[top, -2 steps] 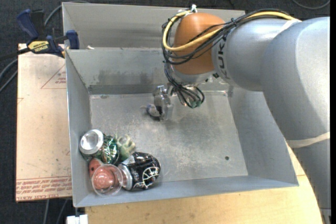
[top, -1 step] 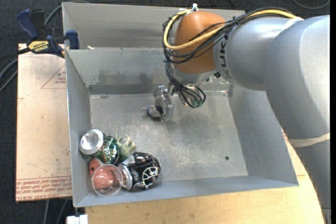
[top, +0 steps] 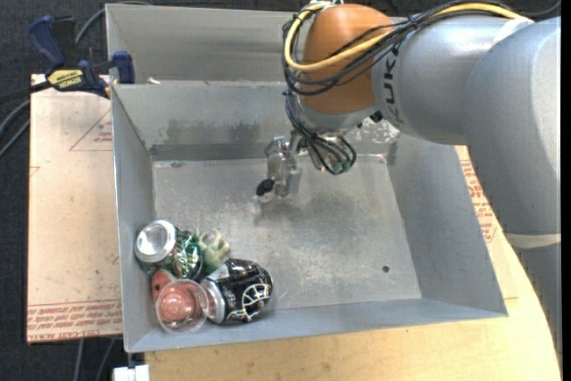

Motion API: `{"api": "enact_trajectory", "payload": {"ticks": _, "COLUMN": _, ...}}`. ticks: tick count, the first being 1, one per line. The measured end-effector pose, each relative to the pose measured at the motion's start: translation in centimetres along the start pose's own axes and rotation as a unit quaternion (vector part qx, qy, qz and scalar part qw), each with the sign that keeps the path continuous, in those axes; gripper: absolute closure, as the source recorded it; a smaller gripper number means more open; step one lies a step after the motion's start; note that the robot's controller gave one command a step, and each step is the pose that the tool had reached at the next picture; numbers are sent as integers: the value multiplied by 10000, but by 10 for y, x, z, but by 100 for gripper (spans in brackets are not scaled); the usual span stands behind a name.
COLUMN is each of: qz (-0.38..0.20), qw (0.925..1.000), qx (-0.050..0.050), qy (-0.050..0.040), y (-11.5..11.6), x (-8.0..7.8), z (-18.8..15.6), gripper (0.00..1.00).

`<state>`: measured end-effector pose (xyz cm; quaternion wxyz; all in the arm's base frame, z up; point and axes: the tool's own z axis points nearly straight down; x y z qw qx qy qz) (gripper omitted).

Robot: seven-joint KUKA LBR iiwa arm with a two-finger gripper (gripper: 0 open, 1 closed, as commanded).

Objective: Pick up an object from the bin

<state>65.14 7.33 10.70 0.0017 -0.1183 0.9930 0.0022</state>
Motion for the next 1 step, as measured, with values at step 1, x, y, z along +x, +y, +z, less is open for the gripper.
{"api": "enact_trajectory", "payload": {"ticks": 1, "qz": 0, "qw": 10000, "qx": 6, "qy": -46, "y": 0, "x": -3, "z": -25, "gripper": 100}}
